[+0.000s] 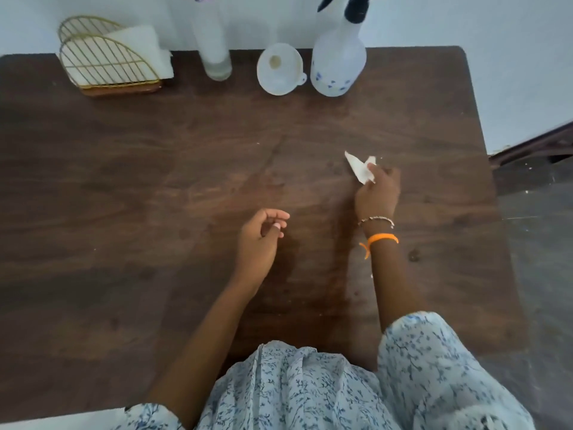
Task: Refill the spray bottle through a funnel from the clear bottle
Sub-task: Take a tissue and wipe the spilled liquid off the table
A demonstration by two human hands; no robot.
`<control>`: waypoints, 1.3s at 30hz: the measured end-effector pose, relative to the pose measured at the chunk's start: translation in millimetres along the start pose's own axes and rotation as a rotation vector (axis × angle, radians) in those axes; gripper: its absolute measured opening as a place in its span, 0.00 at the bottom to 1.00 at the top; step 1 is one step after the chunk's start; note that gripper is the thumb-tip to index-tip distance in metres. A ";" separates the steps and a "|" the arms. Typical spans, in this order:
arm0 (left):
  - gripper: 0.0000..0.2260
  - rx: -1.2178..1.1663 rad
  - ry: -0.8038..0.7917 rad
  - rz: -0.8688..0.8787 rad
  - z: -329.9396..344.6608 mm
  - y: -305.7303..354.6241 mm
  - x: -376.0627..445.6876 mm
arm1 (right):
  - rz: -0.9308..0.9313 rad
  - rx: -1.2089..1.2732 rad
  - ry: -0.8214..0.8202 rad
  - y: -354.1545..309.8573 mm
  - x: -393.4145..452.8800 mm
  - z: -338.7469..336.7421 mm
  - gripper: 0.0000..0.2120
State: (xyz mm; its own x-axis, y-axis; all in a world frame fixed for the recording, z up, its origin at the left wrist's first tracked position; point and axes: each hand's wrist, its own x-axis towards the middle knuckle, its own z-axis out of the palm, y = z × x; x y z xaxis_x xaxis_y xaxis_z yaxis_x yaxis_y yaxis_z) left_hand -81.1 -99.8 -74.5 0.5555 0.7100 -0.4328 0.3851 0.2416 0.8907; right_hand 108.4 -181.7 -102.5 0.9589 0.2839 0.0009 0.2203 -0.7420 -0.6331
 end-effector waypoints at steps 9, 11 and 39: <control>0.15 0.043 0.092 -0.010 15.8 1.3 12.2 | -0.787 -0.100 -0.311 -2.2 -39.4 30.9 0.12; 0.15 0.052 0.092 -0.019 16.6 0.3 13.6 | -0.679 -0.102 -0.168 17.6 -14.6 20.3 0.13; 0.15 -0.098 0.431 0.049 -17.2 11.0 12.6 | -0.893 -0.020 -0.312 -22.9 -43.5 58.2 0.08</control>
State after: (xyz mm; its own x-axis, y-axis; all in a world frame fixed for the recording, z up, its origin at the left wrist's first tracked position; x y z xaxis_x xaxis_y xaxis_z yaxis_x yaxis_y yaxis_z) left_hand -82.5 -76.8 -67.8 0.2054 0.9281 -0.3105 0.2828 0.2474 0.9267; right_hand 51.3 -141.8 -133.1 0.3437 0.8995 0.2697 0.8554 -0.1814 -0.4851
